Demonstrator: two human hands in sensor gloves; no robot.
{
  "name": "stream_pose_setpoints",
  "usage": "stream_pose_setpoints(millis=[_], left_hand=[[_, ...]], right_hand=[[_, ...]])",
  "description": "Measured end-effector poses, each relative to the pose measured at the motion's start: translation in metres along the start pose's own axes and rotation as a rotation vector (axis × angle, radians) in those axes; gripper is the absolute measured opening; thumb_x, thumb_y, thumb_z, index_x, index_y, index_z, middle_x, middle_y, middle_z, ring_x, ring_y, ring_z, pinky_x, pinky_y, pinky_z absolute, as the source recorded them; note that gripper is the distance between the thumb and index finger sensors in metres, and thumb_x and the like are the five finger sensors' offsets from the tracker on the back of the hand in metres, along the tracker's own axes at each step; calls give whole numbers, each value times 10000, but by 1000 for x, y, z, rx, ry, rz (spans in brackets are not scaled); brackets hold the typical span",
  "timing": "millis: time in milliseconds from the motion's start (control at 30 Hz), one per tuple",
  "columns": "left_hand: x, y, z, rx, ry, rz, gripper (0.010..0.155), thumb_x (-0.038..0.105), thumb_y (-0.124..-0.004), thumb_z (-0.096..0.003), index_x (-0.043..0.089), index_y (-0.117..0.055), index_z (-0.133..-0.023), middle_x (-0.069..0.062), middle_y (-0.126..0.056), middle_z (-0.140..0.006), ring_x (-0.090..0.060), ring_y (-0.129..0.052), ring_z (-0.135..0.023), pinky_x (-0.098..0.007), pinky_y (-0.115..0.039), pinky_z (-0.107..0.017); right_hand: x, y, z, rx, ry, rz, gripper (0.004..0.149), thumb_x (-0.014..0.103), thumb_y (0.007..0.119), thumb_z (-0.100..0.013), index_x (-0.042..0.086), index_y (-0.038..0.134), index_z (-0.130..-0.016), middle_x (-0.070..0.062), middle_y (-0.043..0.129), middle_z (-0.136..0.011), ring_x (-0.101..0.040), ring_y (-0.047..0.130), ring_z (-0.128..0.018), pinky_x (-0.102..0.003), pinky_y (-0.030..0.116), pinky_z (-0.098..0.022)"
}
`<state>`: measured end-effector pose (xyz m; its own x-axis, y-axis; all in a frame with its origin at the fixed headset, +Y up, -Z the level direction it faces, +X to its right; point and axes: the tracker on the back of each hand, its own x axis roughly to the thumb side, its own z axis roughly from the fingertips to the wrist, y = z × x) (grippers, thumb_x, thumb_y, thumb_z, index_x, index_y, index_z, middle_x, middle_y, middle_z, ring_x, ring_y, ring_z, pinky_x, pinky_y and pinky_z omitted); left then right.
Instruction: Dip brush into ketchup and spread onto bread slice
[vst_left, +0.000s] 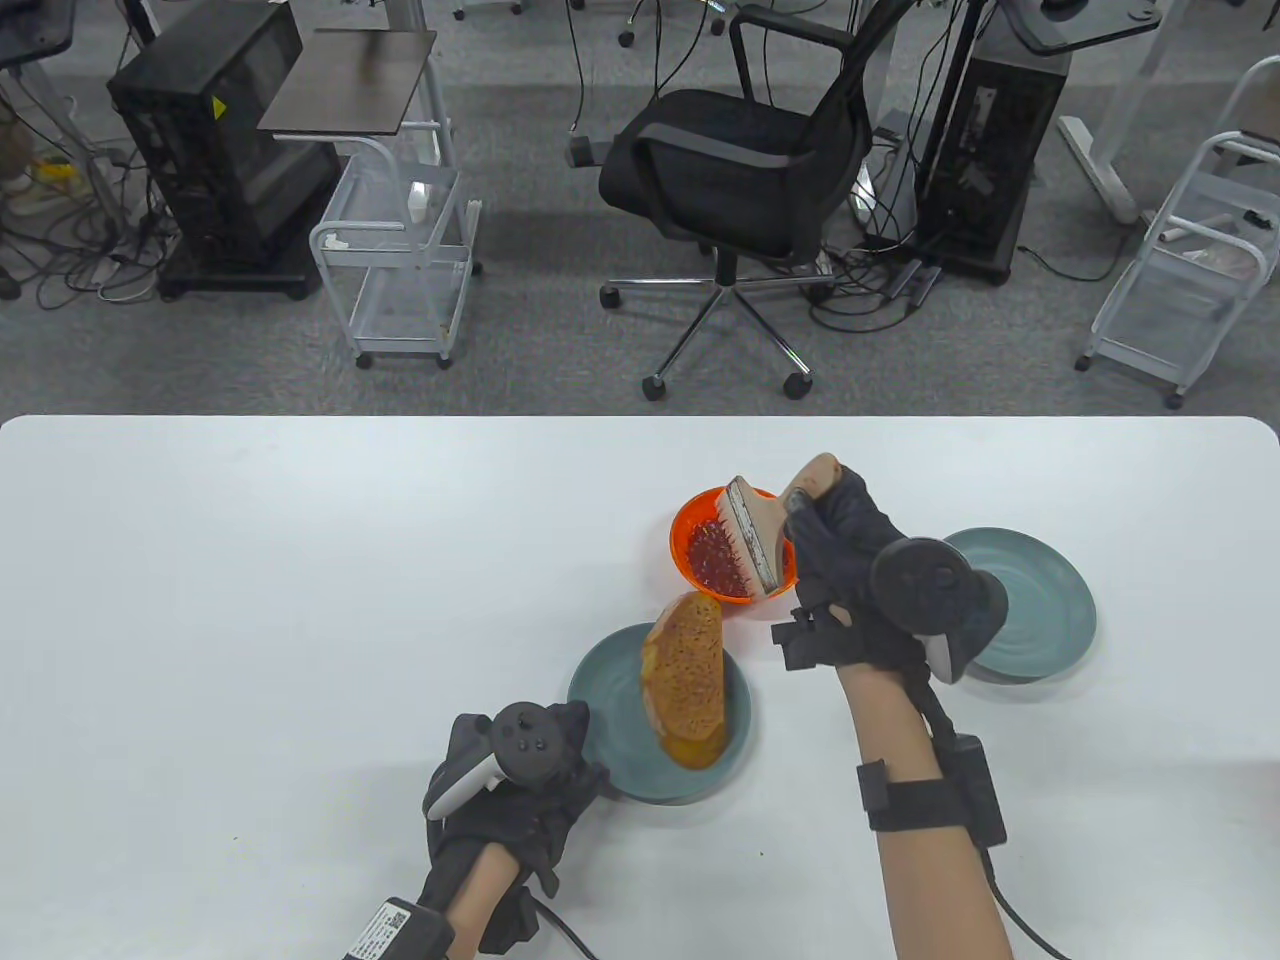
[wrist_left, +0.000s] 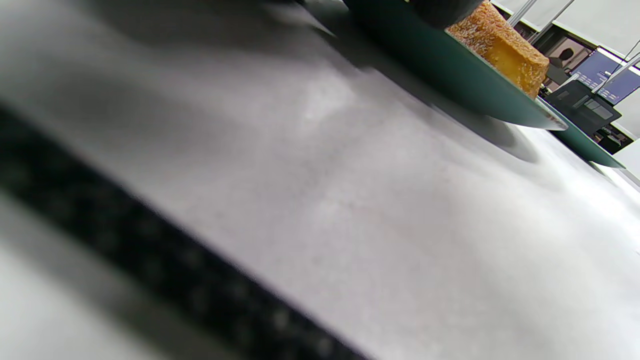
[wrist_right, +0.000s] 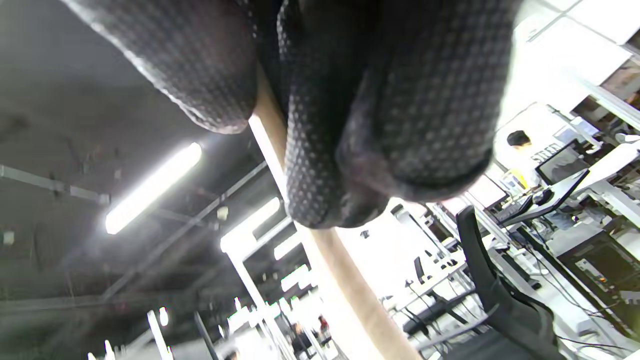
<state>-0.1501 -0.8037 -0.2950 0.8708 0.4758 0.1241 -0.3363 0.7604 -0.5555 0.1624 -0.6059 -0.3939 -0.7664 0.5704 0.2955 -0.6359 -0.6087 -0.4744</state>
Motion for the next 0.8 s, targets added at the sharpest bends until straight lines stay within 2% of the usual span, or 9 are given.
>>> stream_pose_setpoints(millis=[133, 333, 800], left_hand=[[0, 0, 0, -3, -1, -3, 675, 468, -501, -677, 194, -99, -1145, -122, -156, -1191, -387, -73, -1065, -580, -158, -696], [0, 0, 0, -9, -3, -4, 675, 464, -498, -679, 193, -90, -1143, -125, -146, -1189, -390, -64, -1062, -582, -152, -694], [0, 0, 0, -15, -6, 3, 677, 463, -501, -680, 193, -87, -1142, -124, -141, -1188, -388, -58, -1060, -580, -146, -693]], right_hand=[[2, 27, -20, 76, -6, 119, 421, 297, 864, -524, 113, 736, -880, -222, 880, -742, -297, 1103, -451, -369, 972, -299], [-7, 57, -38, 119, 27, 167, 419, 287, 863, -523, 125, 735, -888, -223, 869, -762, -314, 1095, -479, -384, 968, -321], [-23, 88, -42, 184, 70, 235, 421, 285, 864, -522, 120, 737, -887, -228, 872, -757, -316, 1097, -475, -384, 969, -319]])
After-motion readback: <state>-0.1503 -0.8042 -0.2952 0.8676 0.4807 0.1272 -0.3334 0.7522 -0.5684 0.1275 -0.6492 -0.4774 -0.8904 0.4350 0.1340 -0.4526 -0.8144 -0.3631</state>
